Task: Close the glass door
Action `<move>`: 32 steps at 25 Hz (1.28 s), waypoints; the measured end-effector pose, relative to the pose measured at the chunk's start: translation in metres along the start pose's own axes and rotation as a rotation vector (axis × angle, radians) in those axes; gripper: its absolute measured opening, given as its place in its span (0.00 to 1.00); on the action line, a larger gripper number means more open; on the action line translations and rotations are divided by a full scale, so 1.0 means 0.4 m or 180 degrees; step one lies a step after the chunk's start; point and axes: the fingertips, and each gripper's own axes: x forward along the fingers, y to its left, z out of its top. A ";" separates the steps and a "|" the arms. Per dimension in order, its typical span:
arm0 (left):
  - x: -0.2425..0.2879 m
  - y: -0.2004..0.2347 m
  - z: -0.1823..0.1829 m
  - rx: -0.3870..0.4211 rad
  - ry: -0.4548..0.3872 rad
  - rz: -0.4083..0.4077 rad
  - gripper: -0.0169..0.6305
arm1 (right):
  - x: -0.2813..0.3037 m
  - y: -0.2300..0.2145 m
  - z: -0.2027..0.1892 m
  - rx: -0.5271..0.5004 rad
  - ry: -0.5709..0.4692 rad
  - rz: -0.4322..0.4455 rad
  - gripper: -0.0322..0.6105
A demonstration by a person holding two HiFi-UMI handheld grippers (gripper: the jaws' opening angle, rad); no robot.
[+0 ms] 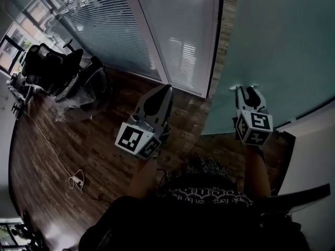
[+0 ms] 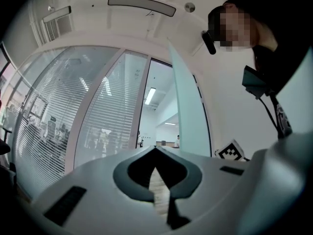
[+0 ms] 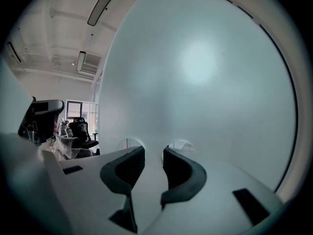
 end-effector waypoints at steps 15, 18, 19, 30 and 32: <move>0.194 0.091 -0.014 0.0162 -0.0101 0.0179 0.03 | 0.188 -0.045 0.044 -0.0010 0.0067 0.0022 0.23; 0.221 0.102 -0.031 0.0116 -0.0096 0.0189 0.03 | 0.229 -0.052 0.047 -0.0016 0.0083 0.0045 0.23; 0.232 0.102 -0.037 0.0102 -0.0087 0.0180 0.03 | 0.242 -0.058 0.046 -0.0023 0.0067 0.0046 0.23; 0.379 0.192 -0.071 -0.0032 -0.0089 -0.0040 0.03 | 0.371 -0.092 0.079 -0.0011 0.0065 -0.0097 0.23; 0.418 0.218 -0.075 -0.0049 -0.0080 -0.0114 0.03 | 0.396 -0.102 0.085 -0.0002 0.0044 -0.0143 0.23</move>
